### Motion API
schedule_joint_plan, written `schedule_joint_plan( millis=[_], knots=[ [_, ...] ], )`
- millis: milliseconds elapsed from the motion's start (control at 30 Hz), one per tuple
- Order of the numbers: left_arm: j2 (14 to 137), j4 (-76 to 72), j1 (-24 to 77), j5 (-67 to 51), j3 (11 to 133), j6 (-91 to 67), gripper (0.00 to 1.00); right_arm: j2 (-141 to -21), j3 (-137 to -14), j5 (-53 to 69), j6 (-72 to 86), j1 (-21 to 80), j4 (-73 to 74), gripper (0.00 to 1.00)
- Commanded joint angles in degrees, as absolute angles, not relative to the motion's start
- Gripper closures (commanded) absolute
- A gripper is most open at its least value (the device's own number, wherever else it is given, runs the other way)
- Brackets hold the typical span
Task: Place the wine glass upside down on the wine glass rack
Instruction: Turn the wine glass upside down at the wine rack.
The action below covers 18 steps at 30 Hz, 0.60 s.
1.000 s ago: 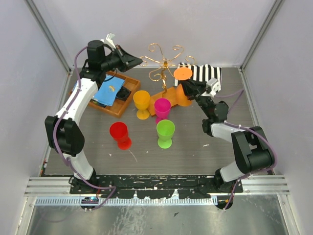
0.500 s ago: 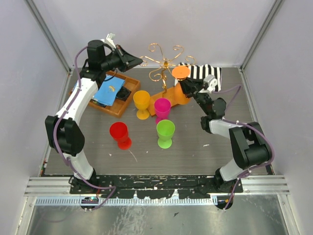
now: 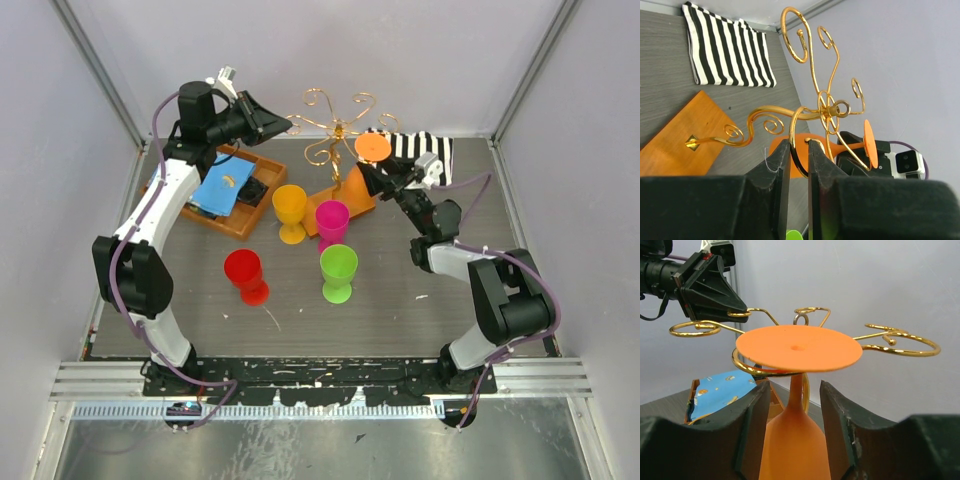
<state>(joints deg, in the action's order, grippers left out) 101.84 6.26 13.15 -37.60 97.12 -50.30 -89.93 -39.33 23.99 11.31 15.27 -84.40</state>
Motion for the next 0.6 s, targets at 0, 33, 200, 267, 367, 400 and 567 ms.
schedule_joint_plan(
  millis=[0,33,200,267,367,400,567],
  knots=[
    [102.7,6.4,12.3,-37.6,98.2,-47.2,0.78,-86.9,-38.4,22.9,10.6,15.3,-87.1,0.48],
    [102.7,6.4,12.4,-37.6,98.2,-47.2,0.78,-86.7,-38.2,22.9,10.6,15.3,-87.2,0.48],
    [102.6,6.5,12.3,-37.7,98.1,-47.0,0.75,-85.2,-36.7,21.7,10.2,15.3,-87.0,0.43],
    [102.4,6.8,12.3,-37.7,98.1,-46.6,0.67,-84.4,-35.8,20.9,10.0,15.3,-87.4,0.42],
    [101.9,7.2,12.3,-37.0,97.9,-45.9,0.57,-83.2,-34.4,20.3,9.9,15.2,-87.3,0.41],
    [101.8,7.3,12.3,-36.9,97.9,-45.7,0.54,-82.7,-33.9,20.1,9.8,15.3,-87.3,0.41],
    [101.5,7.3,12.3,-37.0,97.6,-45.5,0.43,-81.0,-31.5,19.5,9.6,15.2,-86.9,0.41]
  ],
)
